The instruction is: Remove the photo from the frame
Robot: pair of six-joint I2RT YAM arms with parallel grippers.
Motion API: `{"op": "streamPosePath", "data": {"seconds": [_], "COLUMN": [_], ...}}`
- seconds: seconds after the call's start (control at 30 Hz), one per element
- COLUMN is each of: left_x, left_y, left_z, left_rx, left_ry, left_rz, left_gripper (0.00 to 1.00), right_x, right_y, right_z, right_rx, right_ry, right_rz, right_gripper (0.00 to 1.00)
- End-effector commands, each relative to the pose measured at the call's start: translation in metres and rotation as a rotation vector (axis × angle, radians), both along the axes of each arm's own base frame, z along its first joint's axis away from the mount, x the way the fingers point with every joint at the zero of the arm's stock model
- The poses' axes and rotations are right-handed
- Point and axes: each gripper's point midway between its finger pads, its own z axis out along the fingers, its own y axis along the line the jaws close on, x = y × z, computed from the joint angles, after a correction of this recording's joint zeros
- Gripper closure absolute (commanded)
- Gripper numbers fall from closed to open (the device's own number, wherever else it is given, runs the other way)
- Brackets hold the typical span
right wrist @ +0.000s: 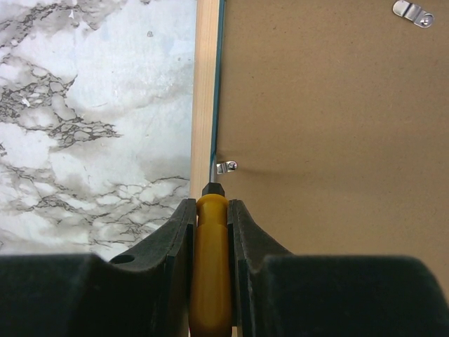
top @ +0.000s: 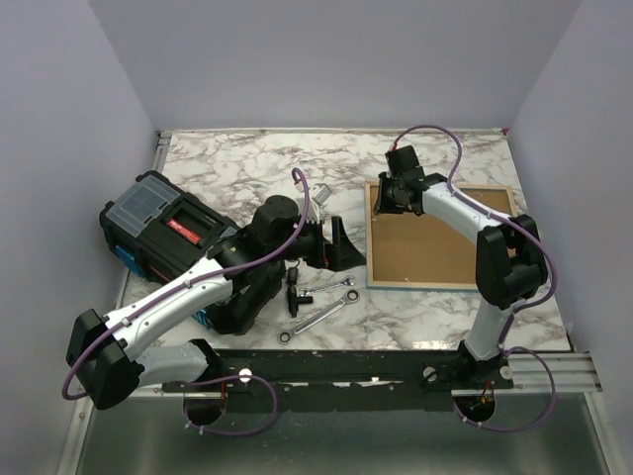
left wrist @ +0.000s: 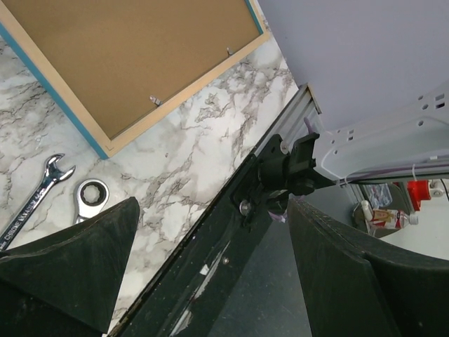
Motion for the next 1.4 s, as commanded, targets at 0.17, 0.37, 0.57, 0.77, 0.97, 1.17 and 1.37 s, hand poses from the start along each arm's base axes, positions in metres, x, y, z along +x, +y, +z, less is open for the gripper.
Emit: {"op": "streamPosePath", "data": {"seconds": [0.17, 0.37, 0.57, 0.77, 0.97, 1.17, 1.37], "left_x": [-0.005, -0.001, 0.014, 0.044, 0.056, 0.055, 0.041], "left_y": [-0.002, -0.003, -0.004, -0.008, -0.020, -0.028, -0.044], "left_z": [0.006, -0.003, -0.022, -0.036, -0.038, -0.070, -0.106], "left_rx": [-0.036, -0.010, 0.080, 0.199, 0.185, 0.210, 0.237], "left_ry": [-0.008, 0.009, 0.050, 0.091, 0.080, 0.142, 0.193], "left_rz": [-0.019, -0.008, 0.050, 0.147, 0.149, 0.129, 0.073], "left_gripper": [0.11, 0.11, 0.12, 0.18, 0.18, 0.24, 0.45], "right_x": [-0.042, -0.057, -0.077, -0.094, -0.080, -0.045, -0.022], "right_y": [-0.006, 0.000, -0.003, -0.012, -0.014, -0.008, 0.003], "right_z": [-0.007, -0.003, -0.002, 0.000, 0.023, 0.044, 0.035], "right_rx": [-0.088, -0.056, -0.052, -0.066, -0.074, -0.055, -0.044], "right_ry": [0.102, 0.124, 0.143, 0.148, 0.065, -0.018, -0.011], "right_rz": [0.022, 0.028, 0.031, 0.027, 0.010, 0.003, 0.019], "right_gripper": [1.00, 0.99, 0.99, 1.00, 1.00, 1.00, 1.00]}}
